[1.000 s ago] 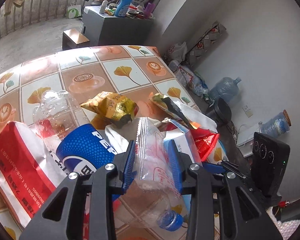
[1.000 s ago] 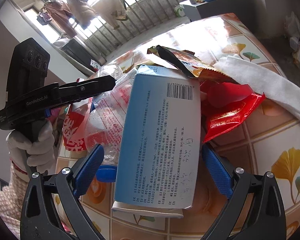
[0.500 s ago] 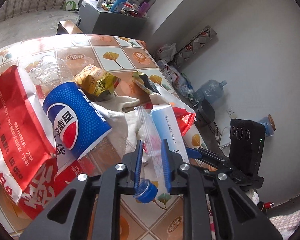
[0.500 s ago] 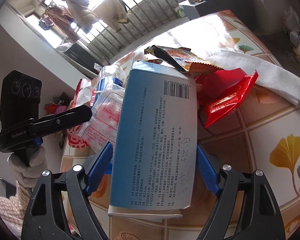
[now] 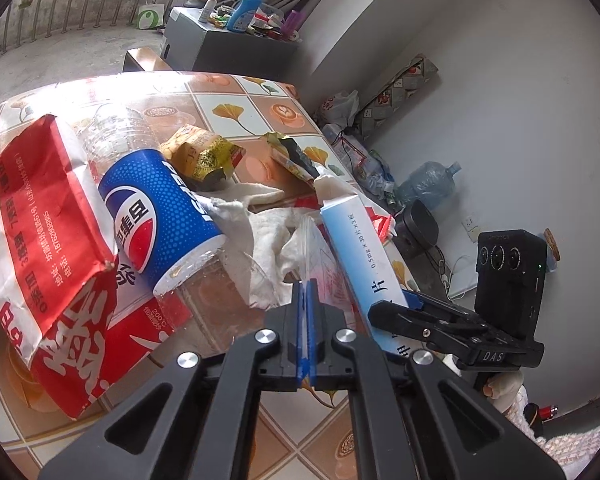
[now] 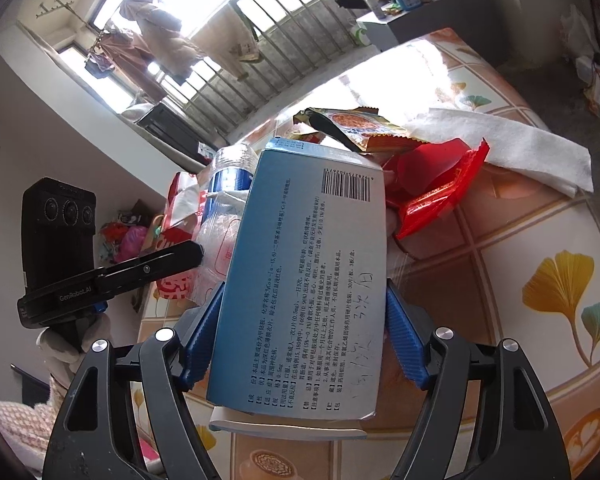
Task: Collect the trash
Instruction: 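Grasp the medicine box with the right gripper while the left gripper grasps a plastic bag, then carry both items to the blue wastebasket and open both grippers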
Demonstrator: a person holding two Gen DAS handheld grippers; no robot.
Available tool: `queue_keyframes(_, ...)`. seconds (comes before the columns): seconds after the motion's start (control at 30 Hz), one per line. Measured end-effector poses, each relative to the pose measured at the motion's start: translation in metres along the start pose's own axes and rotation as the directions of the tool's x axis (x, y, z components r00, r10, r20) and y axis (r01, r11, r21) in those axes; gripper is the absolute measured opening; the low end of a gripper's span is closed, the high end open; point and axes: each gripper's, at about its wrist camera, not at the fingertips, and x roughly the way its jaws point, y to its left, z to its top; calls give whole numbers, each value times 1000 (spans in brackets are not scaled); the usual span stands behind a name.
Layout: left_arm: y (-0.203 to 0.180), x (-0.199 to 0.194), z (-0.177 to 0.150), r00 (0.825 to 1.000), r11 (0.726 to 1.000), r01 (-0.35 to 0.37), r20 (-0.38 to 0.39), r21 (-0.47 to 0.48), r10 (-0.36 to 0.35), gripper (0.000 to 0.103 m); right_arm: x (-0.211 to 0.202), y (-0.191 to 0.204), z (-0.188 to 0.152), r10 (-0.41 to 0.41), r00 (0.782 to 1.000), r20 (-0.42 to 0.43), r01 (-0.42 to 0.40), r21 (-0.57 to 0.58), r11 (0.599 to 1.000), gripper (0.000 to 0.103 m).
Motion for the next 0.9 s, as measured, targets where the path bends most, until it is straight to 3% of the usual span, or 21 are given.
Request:
queue_keyframes(0.5,-15,-51,-6,996,1000,-3,91,21,1,0,-44,0,-12,141,987,75,-146,52,988,70)
queue_keyframes(0.67,-34,-71,-5,991,998,8,130,56,-16,0,-74,-1,-12,170,975,146,-178,46,983,70)
queue_keyframes(0.9,-78,-82,8,983,986,92,143,136,-112,0,-124,-20,-9,148,947,285,-172,61,983,70)
